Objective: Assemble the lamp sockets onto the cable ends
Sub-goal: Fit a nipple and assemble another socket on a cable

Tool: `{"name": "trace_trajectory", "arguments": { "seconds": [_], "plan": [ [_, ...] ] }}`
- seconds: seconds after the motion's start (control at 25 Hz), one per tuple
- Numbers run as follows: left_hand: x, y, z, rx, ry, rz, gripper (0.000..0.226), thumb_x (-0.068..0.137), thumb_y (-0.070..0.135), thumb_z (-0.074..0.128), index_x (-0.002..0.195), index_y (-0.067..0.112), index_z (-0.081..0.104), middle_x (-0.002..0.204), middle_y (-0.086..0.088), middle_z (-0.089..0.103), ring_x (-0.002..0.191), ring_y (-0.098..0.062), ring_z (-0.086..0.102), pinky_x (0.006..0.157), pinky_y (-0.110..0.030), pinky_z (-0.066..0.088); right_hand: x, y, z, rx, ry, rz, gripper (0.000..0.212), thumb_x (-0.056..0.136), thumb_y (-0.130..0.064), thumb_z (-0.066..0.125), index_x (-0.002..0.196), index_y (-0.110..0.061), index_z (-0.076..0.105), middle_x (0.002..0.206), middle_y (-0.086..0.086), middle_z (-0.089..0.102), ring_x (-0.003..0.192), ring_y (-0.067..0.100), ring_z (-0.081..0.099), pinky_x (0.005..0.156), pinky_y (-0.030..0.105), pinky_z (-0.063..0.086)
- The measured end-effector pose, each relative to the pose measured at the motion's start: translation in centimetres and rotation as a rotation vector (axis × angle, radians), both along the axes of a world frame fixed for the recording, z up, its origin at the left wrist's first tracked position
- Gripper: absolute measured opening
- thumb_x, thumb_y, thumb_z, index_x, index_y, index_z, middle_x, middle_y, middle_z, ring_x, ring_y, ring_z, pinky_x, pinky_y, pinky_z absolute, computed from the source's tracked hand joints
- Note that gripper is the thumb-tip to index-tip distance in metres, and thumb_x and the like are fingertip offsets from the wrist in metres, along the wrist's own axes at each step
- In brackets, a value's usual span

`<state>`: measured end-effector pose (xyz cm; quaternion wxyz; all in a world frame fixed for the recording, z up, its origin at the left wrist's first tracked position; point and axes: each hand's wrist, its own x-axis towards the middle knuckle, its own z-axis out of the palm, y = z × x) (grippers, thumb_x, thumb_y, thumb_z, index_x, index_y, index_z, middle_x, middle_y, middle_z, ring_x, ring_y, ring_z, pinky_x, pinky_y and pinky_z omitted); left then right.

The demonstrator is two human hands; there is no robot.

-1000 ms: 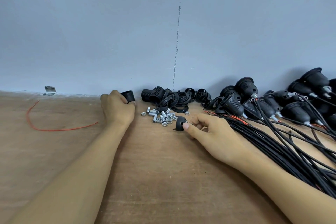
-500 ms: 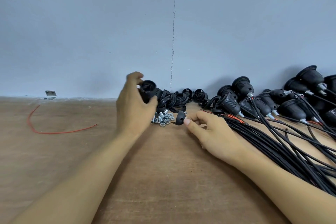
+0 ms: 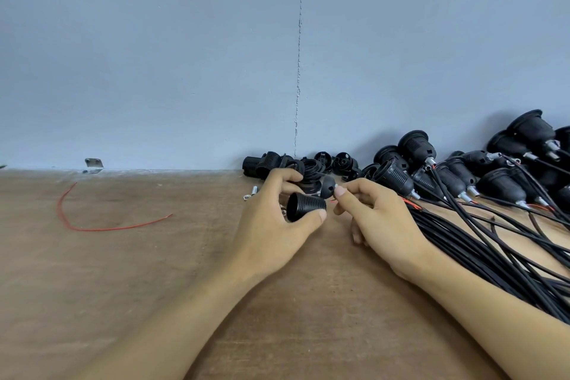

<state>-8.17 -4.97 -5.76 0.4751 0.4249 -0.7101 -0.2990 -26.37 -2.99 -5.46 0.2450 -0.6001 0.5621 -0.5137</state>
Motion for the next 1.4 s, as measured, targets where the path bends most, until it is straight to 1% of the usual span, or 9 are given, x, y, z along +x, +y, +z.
{"name": "trace_trajectory", "arguments": {
  "seconds": [0.08,0.2,0.4,0.56,0.76,0.96,1.16,1.28,1.4],
  "plan": [
    [0.4,0.1,-0.4,0.027,-0.015,-0.011,0.040,0.081,0.033,0.083,0.112,0.043,0.061,0.097,0.023,0.068,0.090,0.004,0.061,0.080,-0.016,0.042,-0.1,-0.1,0.0,-0.034,0.148,-0.077,0.034,0.101,-0.039,0.052,0.073,-0.023,0.063,0.064,-0.013,0.064,0.049,0.002,0.050,0.052,0.015,0.038],
    [1.0,0.0,-0.8,0.045,-0.024,-0.006,0.025,0.078,0.032,0.085,0.097,0.041,0.070,0.087,0.027,0.069,0.081,0.003,0.063,0.078,-0.019,0.045,0.0,-0.1,-0.4,0.035,0.457,-0.145,0.037,0.099,-0.043,0.048,0.070,-0.023,0.060,0.061,-0.009,0.059,0.062,0.009,0.054,0.057,0.029,0.039],
    [1.3,-0.3,-0.6,0.151,0.053,-0.009,0.032,0.061,0.046,0.082,0.076,0.039,0.055,0.096,0.015,0.074,0.084,-0.008,0.072,0.081,-0.030,0.057,-0.7,0.0,0.4,0.154,0.668,-0.265,0.023,0.099,-0.034,0.045,0.095,-0.025,0.065,0.099,-0.004,0.065,0.093,0.025,0.060,0.074,0.035,0.046],
    [0.9,0.3,-0.9,0.109,-0.108,-0.077,0.034,0.068,0.041,0.077,0.084,0.041,0.048,0.095,0.015,0.072,0.085,-0.009,0.071,0.087,-0.043,0.057,-2.2,0.2,1.7,0.178,0.951,-0.361,0.019,0.093,-0.016,0.051,0.110,-0.016,0.060,0.113,0.005,0.052,0.098,0.033,0.059,0.072,0.036,0.045],
    [0.9,0.3,-1.1,-0.028,-0.306,-0.093,0.043,0.073,0.037,0.066,0.115,0.045,0.056,0.101,0.021,0.048,0.094,0.006,0.053,0.076,-0.006,0.039,-2.1,0.1,1.5,0.170,1.220,-0.409,0.017,0.094,-0.019,0.054,0.111,-0.018,0.058,0.112,0.003,0.053,0.097,0.028,0.060,0.067,0.033,0.030],
    [1.1,0.1,-1.1,-0.082,-0.318,0.013,0.034,0.086,0.018,0.070,0.117,0.032,0.068,0.111,0.023,0.052,0.106,0.003,0.054,0.089,-0.012,0.041,-3.3,-0.4,1.2,0.043,1.145,-0.434,0.016,0.099,-0.025,0.051,0.111,-0.019,0.059,0.114,0.002,0.060,0.109,0.026,0.055,0.086,0.038,0.040],
    [0.7,0.6,-0.8,-0.244,-0.399,0.066,0.044,0.084,0.021,0.073,0.128,0.025,0.066,0.120,0.016,0.056,0.119,-0.007,0.047,0.107,-0.032,0.038,-1.8,0.4,2.4,-0.539,0.804,-0.413,0.010,0.097,-0.021,0.063,0.104,-0.014,0.067,0.095,-0.002,0.070,0.084,0.019,0.060,0.072,0.034,0.041],
    [0.0,1.3,-0.3,-0.263,-0.223,0.079,0.044,0.082,0.044,0.068,0.123,0.028,0.067,0.110,0.018,0.062,0.109,-0.006,0.054,0.098,-0.023,0.041,-0.4,1.2,2.1,-0.539,0.714,-0.141,0.012,0.097,-0.021,0.064,0.107,-0.017,0.068,0.098,-0.006,0.069,0.079,0.016,0.063,0.069,0.035,0.051],
    [-0.8,1.7,0.1,-0.104,0.077,0.048,0.021,0.089,0.049,0.065,0.100,0.034,0.073,0.086,0.007,0.072,0.082,-0.011,0.065,0.076,-0.022,0.051,0.7,1.6,1.2,-0.408,0.648,0.082,0.014,0.098,-0.023,0.061,0.111,-0.022,0.066,0.103,-0.012,0.066,0.085,0.006,0.059,0.074,0.031,0.051]
  ]
}}
